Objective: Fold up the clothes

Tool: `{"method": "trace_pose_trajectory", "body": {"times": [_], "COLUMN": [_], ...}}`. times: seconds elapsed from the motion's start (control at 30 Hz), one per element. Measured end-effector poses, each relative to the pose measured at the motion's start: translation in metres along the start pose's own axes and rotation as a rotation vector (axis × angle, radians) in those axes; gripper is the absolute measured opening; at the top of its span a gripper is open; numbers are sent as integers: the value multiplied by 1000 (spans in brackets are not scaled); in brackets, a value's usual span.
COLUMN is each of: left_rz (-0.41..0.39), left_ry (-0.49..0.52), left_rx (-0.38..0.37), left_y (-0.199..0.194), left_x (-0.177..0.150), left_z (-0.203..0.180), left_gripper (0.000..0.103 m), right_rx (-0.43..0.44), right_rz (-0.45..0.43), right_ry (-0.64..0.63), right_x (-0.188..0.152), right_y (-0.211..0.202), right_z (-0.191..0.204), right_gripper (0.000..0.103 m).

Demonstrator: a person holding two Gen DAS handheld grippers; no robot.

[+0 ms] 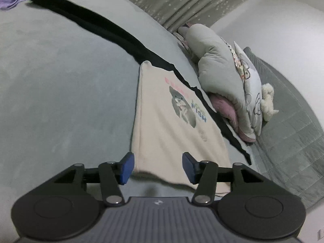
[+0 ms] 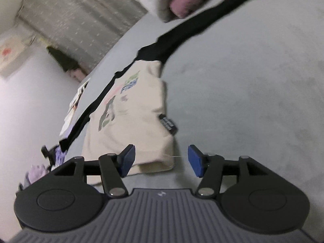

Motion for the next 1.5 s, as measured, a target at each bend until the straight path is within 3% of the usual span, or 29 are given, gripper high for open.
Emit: {"method": "trace_pose_trajectory", "body": {"times": [0.1,0.13,0.17,0.23,0.33,0.4,0.6,0.73,0.87,0.9,0.97,1.03,1.13,1.27,1.33,1.5], "left_rz": [50,63,63,71,64,57,107,121,125,129,134,123,113,120,139,195], "left_ry": [76,95,109,159,231,299,205,204,128,117,125,137,175,31,-59,-20], "left_rx": [74,87,77,45,71,105,-37,-40,-114,-93,-19,48,128,75,38,46], "left_y": [24,31,34,45,56,62,64,73,72,74,75,72,65,68,71,76], "left_x": [-9,-12,-14,-19,-24,-27,-27,-30,-23,-22,-20,-18,-18,-13,-8,-7], "left_z": [0,0,-2,-13,-20,-24,-38,-41,-47,-44,-36,-31,-24,-15,-11,-14], "left_gripper": [60,69,85,103,102,102,97,88,79,77,70,71,71,83,83,81], "right_rx": [17,25,33,49,73,96,124,222,255,252,230,204,200,180,174,189], "right_rz": [9,4,-1,-7,-16,-33,-38,-17,12,14,16,20,29,33,32,34], "right_ry": [16,8,5,8,28,38,17,91,99,105,118,119,94,83,88,112], "right_x": [-5,-5,-4,-3,-1,1,2,3,2,2,3,3,2,1,1,-1], "right_y": [11,14,16,20,26,28,41,44,46,46,45,44,44,46,46,43], "right_z": [-3,-1,1,5,9,11,22,23,26,24,19,12,12,14,12,8], "right_gripper": [66,70,75,81,93,95,95,94,92,89,72,66,66,66,66,65]}}
Point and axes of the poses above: each gripper's, at about its wrist camera, not at the fingertips, and y roughly the way its jaws point, z to its left, x to its top, the point moved 10 cm from there along y, roughly the way its jaws point, and after that the axes turned 10 degrees about -y, right-handed, at the moved point
